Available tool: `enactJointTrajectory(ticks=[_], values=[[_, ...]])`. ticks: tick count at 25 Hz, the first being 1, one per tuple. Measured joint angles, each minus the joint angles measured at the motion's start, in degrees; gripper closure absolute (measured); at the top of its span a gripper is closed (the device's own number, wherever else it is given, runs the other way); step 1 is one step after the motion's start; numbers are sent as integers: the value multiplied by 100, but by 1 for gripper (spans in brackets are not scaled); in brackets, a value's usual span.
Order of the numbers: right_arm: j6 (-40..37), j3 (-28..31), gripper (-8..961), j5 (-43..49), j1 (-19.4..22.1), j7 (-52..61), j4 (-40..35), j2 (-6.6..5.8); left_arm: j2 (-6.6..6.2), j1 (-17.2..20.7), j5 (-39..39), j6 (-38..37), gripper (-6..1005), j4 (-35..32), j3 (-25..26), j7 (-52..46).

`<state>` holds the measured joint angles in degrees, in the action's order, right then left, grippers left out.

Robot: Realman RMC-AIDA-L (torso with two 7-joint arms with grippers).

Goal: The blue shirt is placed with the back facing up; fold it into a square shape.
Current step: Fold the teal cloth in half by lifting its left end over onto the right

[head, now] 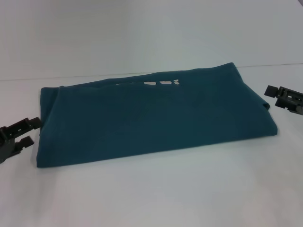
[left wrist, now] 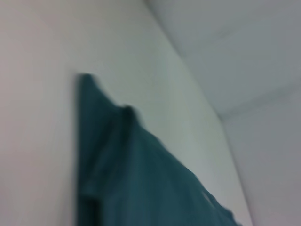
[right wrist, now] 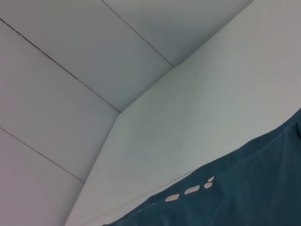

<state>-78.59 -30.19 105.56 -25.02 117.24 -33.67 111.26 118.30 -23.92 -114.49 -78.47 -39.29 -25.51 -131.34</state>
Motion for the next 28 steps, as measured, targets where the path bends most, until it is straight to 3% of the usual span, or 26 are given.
enactJointTrajectory(ticks=[4,9,13,20,28], values=[[7,33,11,-6,18,-37,7,20,84,14,19,644,156,355,103,-348],[145,38,12,-8,6,-147,38,29,80,-61,10,903,160,604,94,-23],[198,30,12,-7,-15,-149,38,39,88,-51,23,954,163,625,103,-113],[205,40,11,-10,-37,-103,37,29,94,148,-111,914,168,554,96,-1535],[213,49,11,-37,-56,-106,36,35,86,107,-135,924,174,603,63,-1873]])
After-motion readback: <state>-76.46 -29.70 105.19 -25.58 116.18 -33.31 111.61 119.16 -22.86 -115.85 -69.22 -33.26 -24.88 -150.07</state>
